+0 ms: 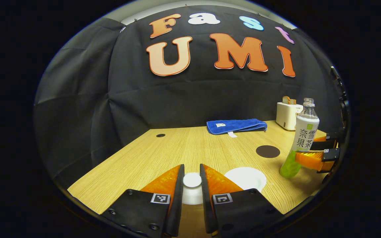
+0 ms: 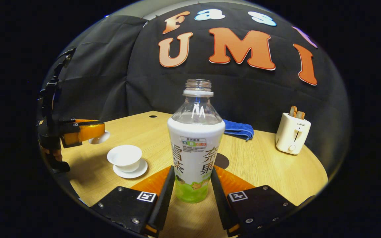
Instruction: Open the teacup lid with one hand, grasp the water bottle and pour water into the teacup with the other hand; after pouring, place the water bottle on the coaster and then close the teacup lid.
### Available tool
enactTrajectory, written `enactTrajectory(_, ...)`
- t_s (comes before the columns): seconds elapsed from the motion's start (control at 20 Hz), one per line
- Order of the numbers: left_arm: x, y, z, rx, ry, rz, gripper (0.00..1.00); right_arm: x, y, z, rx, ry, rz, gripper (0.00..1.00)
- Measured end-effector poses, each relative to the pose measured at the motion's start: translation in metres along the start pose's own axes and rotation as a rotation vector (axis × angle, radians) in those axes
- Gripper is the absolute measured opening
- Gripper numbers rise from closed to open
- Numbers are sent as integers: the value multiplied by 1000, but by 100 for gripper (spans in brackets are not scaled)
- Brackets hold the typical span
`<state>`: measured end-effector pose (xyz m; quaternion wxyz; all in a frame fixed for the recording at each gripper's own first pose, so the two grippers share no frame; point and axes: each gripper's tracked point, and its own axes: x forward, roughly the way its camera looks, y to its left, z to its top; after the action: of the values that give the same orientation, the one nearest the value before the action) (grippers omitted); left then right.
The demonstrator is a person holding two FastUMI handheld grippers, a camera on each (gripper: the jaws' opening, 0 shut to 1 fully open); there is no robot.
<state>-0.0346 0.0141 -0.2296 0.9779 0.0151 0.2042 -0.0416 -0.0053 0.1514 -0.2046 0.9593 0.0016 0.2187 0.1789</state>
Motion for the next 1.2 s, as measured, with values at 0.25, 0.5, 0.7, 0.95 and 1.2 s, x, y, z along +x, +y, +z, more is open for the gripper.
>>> enactTrajectory(0.25, 0, 7, -1, -13, -1, 9, 33, 0, -6, 10, -94, -15, -26, 64)
enactTrajectory(0.5, -2, 20, -3, -25, -5, 28, 33, 3, -13, 19, -275, -19, -87, 64)
enactTrajectory(0.7, -4, 31, -7, -24, 1, 46, 31, 11, -18, 24, -444, 4, -125, 62)
enactTrajectory(0.95, -8, 40, -11, -23, 4, 62, 33, 19, -17, 34, -608, 12, -152, 62)
enactTrajectory(1.2, -10, 51, -13, -26, 2, 78, 31, 24, -21, 44, -779, -21, -208, 62)
